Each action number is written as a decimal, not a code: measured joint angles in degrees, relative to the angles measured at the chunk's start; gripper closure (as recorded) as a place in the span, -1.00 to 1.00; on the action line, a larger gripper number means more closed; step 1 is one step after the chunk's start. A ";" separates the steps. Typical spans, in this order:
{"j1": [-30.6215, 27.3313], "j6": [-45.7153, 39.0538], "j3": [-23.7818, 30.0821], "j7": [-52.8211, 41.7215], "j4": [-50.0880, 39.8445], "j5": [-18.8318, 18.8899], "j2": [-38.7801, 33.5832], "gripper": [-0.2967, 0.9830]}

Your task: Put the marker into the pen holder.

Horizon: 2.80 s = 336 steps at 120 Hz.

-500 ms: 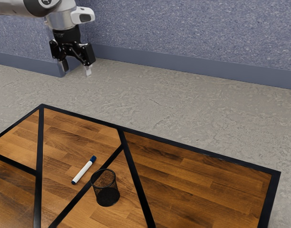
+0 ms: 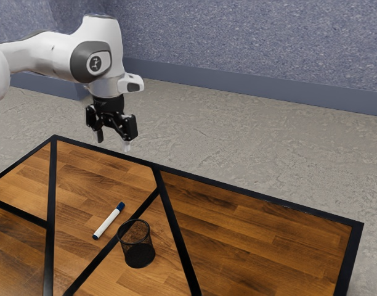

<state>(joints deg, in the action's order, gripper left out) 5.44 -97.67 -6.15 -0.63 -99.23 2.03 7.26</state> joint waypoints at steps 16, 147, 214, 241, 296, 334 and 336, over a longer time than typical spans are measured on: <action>0.15 -5.79 -0.56 -0.12 -4.33 -0.10 1.95 -0.54; 0.19 -44.70 -5.10 -13.26 -32.33 -1.99 5.56 -0.43; 0.19 -43.38 -5.02 -13.16 -31.93 -1.68 6.46 0.45; 0.10 -44.91 -1.55 -12.98 -31.22 -1.38 -0.05 0.55; 0.35 -75.94 11.08 -13.44 -60.66 -2.07 -32.39 0.60; 0.40 -84.33 15.45 -13.94 -66.53 -2.50 -32.09 0.60; 0.39 -84.42 15.84 -13.96 -66.54 -2.50 -31.67 0.60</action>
<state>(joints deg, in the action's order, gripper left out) 5.83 -182.09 9.68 -14.59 -165.77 -0.47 -24.41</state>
